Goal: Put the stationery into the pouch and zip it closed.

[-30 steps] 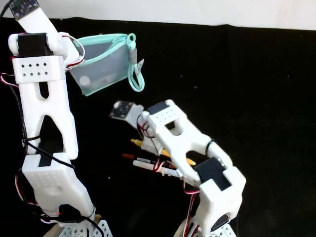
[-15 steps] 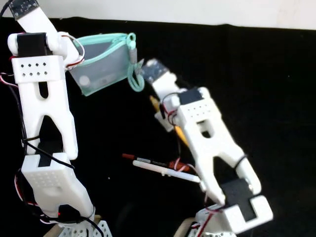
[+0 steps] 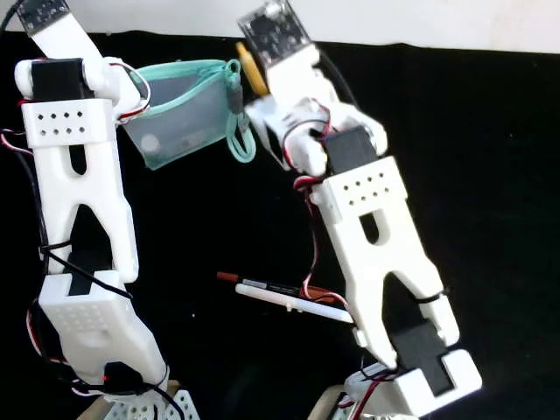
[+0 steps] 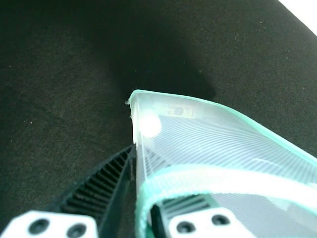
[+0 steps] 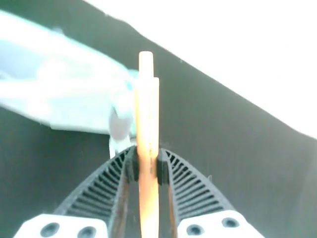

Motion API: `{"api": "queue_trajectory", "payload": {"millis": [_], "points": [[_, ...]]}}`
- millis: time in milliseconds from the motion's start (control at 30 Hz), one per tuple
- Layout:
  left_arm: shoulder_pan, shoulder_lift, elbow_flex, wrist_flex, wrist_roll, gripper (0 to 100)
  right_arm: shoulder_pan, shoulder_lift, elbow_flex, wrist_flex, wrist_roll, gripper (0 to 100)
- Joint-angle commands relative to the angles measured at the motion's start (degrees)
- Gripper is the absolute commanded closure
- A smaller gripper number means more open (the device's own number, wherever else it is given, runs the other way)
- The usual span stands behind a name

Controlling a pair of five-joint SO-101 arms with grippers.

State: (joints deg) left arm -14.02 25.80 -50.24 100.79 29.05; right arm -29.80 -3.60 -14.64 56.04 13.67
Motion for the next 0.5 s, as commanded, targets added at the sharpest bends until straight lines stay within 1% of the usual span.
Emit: {"api": "queue_trajectory", "payload": {"millis": [0, 167, 467], "points": [[-0.57, 1.10, 0.13, -0.70, -0.26, 99, -3.30, 1.98, -10.42, -0.75, -0.35, 99.1], [-0.57, 1.10, 0.13, -0.70, -0.26, 99, -6.37, 8.75, -22.90, -1.10, -0.70, 99.1], [-0.57, 1.10, 0.13, -0.79, -0.26, 99, -8.40, 20.00, -46.73, -1.10, -0.70, 99.1]]}}
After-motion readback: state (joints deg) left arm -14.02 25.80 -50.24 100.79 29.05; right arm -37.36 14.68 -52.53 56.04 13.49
